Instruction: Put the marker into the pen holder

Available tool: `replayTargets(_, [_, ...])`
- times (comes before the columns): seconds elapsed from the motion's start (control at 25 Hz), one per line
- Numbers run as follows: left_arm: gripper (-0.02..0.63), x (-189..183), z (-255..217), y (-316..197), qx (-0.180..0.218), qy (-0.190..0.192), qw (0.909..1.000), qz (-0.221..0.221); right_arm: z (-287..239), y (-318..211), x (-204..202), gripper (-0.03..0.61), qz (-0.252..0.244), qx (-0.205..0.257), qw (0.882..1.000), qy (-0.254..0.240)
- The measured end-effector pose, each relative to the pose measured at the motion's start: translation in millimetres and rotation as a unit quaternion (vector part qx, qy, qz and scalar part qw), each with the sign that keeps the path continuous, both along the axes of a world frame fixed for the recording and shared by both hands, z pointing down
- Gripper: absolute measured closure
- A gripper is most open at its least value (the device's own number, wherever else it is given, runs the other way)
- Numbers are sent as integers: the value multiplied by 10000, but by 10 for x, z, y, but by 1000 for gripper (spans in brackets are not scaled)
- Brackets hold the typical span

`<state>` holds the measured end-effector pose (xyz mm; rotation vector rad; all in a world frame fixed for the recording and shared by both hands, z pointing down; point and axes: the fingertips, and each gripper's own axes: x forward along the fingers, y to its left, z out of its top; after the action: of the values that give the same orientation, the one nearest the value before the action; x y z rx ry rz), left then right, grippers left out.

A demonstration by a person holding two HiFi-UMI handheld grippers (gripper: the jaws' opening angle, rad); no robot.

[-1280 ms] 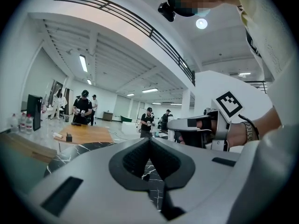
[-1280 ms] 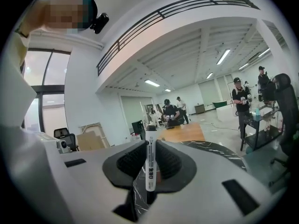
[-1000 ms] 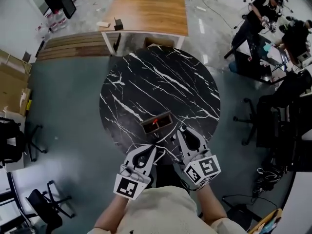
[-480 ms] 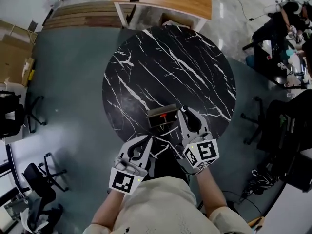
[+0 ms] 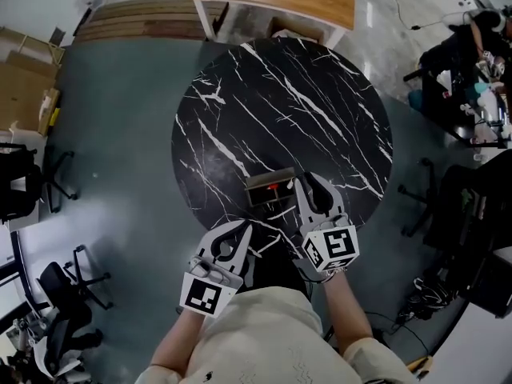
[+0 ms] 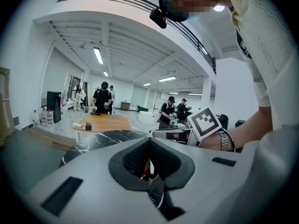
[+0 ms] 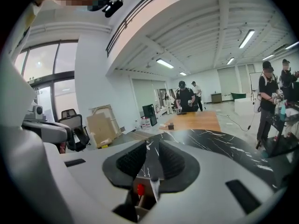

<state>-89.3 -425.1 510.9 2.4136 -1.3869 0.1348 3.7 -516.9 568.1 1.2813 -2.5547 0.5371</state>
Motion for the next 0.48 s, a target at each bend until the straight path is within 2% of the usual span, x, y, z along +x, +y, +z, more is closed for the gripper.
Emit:
replayTargets(0.28, [606, 52, -35, 73, 16, 43, 10000, 68, -128, 44, 63, 502, 179, 176, 9997, 19])
replayTargets(0.4, [606, 54, -78, 106, 37, 41, 9999, 107, -300, 89, 93, 504, 284, 258, 9991, -172])
replayTargets(0.48, [606, 45, -108, 139, 92, 45, 9999, 130, -408, 162, 82, 556, 227, 341, 9989, -228])
